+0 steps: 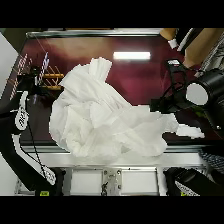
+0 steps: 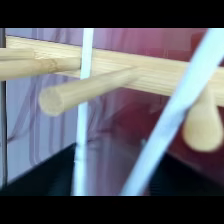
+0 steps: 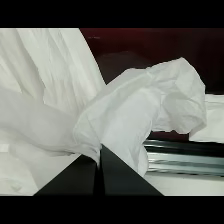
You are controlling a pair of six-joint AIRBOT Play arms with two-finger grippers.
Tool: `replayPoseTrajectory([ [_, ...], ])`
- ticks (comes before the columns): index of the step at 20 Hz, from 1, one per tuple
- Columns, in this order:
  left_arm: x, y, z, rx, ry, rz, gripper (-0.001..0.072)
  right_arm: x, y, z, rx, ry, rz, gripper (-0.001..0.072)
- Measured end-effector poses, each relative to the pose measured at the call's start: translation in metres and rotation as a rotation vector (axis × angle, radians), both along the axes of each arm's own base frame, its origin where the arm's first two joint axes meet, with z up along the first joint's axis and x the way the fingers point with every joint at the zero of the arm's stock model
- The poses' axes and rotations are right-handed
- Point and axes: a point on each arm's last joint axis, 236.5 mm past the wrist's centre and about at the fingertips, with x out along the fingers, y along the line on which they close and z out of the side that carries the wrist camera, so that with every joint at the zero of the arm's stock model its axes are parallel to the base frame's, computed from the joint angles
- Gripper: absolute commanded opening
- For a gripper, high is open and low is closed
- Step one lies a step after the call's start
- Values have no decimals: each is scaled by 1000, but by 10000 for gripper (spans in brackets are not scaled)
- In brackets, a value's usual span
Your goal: Fold the clothes and pants, and hang the long-sleeved shirts on hangers.
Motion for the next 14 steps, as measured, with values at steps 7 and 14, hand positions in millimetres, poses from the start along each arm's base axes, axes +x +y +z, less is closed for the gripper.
replayPoseTrajectory([
  [7, 10, 1, 16, 1, -32, 14, 14, 0, 0, 0, -1, 1, 0, 16],
  [14, 4, 0, 25, 3, -13, 27, 14, 0, 0, 0, -1, 1, 0, 16],
])
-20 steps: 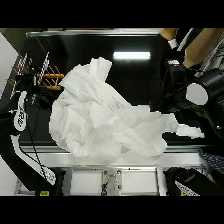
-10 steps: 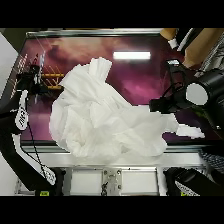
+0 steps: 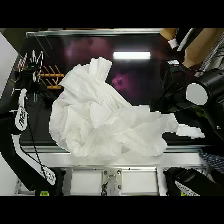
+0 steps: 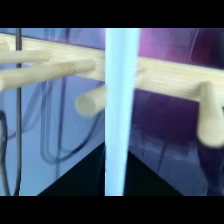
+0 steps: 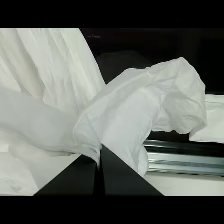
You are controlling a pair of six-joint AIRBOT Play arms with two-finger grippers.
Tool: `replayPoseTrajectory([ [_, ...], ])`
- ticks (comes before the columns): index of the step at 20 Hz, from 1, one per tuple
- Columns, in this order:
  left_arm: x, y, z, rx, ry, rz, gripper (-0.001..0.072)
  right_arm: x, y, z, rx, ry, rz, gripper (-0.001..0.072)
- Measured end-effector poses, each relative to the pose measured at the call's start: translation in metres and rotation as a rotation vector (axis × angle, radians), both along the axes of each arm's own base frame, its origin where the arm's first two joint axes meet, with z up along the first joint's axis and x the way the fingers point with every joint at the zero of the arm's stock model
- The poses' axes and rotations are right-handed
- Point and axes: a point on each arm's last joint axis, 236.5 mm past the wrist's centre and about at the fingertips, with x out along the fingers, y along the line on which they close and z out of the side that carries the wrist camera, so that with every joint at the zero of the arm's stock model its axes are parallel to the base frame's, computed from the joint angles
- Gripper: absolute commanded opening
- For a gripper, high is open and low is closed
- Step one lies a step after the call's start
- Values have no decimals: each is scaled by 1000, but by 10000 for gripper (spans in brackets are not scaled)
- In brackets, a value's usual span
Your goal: Fold the clothes and pants, and hang the long-sleeved shirts on hangers.
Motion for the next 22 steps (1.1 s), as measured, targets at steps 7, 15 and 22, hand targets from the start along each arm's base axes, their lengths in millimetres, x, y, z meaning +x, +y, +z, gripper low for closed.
replayPoseTrajectory([
  [7, 6, -20, 53, 23, -56, -44, 14, 0, 0, 0, 0, 0, 0, 16],
  [15, 1, -36, 82, 35, -61, -79, 14, 0, 0, 0, 0, 0, 0, 16],
  [22, 3, -60, 114, 42, -101, -128, 14, 0, 0, 0, 0, 0, 0, 16],
])
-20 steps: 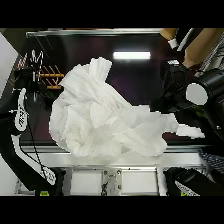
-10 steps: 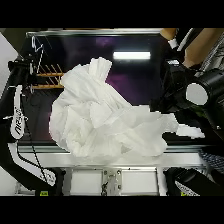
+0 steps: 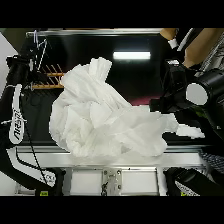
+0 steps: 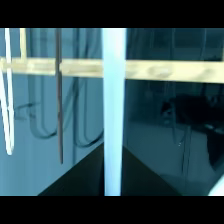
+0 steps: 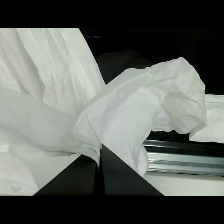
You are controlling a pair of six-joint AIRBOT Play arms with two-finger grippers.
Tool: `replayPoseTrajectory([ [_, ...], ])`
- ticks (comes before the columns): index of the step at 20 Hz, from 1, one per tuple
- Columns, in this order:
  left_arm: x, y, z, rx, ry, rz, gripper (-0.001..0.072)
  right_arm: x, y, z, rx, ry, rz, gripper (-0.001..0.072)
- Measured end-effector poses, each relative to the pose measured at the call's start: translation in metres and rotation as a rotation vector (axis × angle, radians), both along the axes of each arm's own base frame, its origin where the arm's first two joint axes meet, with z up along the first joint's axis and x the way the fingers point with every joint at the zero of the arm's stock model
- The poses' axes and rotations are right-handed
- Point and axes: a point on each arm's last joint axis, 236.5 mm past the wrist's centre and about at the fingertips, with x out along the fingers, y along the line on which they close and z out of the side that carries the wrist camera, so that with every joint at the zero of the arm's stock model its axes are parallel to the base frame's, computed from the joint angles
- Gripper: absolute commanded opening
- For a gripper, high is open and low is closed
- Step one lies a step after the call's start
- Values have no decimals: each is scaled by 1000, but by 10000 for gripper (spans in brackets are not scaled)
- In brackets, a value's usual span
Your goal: Fold the clothes and pants, and hang the long-sleeved shirts on hangers.
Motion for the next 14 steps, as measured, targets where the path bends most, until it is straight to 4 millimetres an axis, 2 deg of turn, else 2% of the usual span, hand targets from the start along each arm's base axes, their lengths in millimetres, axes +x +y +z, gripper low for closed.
replayPoseTrajectory([
  [4, -1, -25, 20, -21, -18, -57, 14, 0, 0, 0, 0, 0, 0, 16],
  [7, -6, -62, 33, -122, -15, -175, 14, 0, 0, 0, 0, 0, 0, 16],
  [9, -14, -98, 47, -208, -5, -323, 14, 0, 0, 0, 0, 0, 0, 16],
  [11, -31, -134, 63, -277, 19, -506, 14, 0, 0, 0, 0, 0, 0, 16],
  [14, -72, -180, 81, -370, 60, -767, 14, 0, 0, 0, 0, 0, 0, 16],
])
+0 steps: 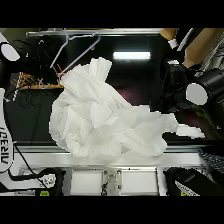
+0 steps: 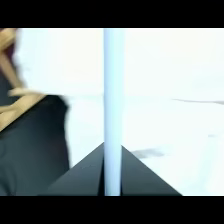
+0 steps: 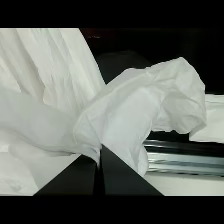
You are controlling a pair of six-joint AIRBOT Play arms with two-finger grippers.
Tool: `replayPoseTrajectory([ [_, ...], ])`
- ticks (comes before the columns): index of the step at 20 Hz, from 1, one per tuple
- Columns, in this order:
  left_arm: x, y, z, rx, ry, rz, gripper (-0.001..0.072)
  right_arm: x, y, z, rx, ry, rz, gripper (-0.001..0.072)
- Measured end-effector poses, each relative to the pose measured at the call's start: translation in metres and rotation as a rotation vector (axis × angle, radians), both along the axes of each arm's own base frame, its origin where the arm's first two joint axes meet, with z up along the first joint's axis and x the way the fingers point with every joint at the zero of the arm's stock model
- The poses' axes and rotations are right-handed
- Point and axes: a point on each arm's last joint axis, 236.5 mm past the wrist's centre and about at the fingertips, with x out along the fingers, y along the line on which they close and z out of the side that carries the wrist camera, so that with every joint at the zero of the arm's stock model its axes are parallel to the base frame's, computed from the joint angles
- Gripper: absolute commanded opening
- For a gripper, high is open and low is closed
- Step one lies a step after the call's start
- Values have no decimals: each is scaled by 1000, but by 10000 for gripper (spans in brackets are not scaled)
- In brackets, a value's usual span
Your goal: Fold the clothes and pants, and hang the long-sleeved shirts on hangers.
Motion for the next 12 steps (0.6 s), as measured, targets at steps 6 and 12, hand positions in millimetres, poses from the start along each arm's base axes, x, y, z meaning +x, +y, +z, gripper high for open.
replayPoseTrajectory([
  [6, -74, -24, 8, -35, 41, -204, 14, 0, 0, 0, 0, 0, 0, 16],
  [12, -146, -34, 33, 39, -36, -474, 14, 0, 0, 0, 0, 0, 0, 16],
])
